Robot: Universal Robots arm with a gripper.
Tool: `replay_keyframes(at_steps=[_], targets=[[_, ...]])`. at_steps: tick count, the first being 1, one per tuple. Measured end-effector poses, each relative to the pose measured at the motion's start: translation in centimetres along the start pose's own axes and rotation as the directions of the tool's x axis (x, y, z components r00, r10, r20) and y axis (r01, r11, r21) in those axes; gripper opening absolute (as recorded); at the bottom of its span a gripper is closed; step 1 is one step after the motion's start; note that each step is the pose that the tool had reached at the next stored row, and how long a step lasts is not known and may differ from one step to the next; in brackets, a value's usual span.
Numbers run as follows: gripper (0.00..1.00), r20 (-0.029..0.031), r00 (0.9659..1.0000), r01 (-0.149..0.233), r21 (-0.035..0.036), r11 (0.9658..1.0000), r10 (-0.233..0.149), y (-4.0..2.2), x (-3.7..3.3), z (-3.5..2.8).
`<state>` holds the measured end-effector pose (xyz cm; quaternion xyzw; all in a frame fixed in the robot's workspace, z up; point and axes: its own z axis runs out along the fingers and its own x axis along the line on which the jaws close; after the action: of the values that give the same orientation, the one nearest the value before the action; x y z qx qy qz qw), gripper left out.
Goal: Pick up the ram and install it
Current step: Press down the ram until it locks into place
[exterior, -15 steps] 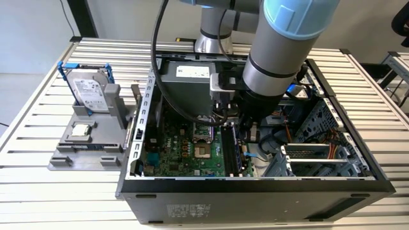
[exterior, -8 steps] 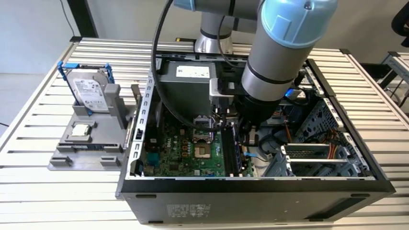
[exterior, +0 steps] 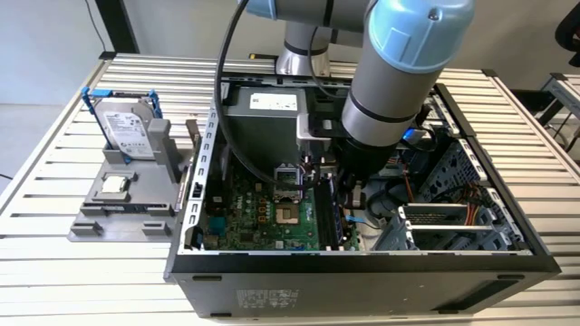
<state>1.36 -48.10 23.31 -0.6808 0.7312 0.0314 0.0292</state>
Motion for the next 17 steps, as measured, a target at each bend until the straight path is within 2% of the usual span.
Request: replay_keyframes(at_steps=[9, 10, 11, 13, 14, 17], targets=[[0.00, -0.0018, 1.0000, 0.000, -0.0004, 1.0000, 0.000, -0.02, 0.27, 1.54], [0.00, -0.0021, 1.0000, 0.000, -0.0004, 1.0000, 0.000, -0.02, 0.26, 1.56], [0.00, -0.0024, 1.0000, 0.000, -0.0003, 1.0000, 0.000, -0.03, 0.22, 1.45], [0.00, 0.0025, 1.0000, 0.000, 0.0004, 1.0000, 0.000, -0.03, 0.13, 0.75], [0.00, 0.0003, 1.0000, 0.000, 0.0000, 1.0000, 0.000, -0.02, 0.12, 0.21], [0.00, -0.0001, 1.0000, 0.000, -0.0001, 1.0000, 0.000, -0.01, 0.01, -1.16]])
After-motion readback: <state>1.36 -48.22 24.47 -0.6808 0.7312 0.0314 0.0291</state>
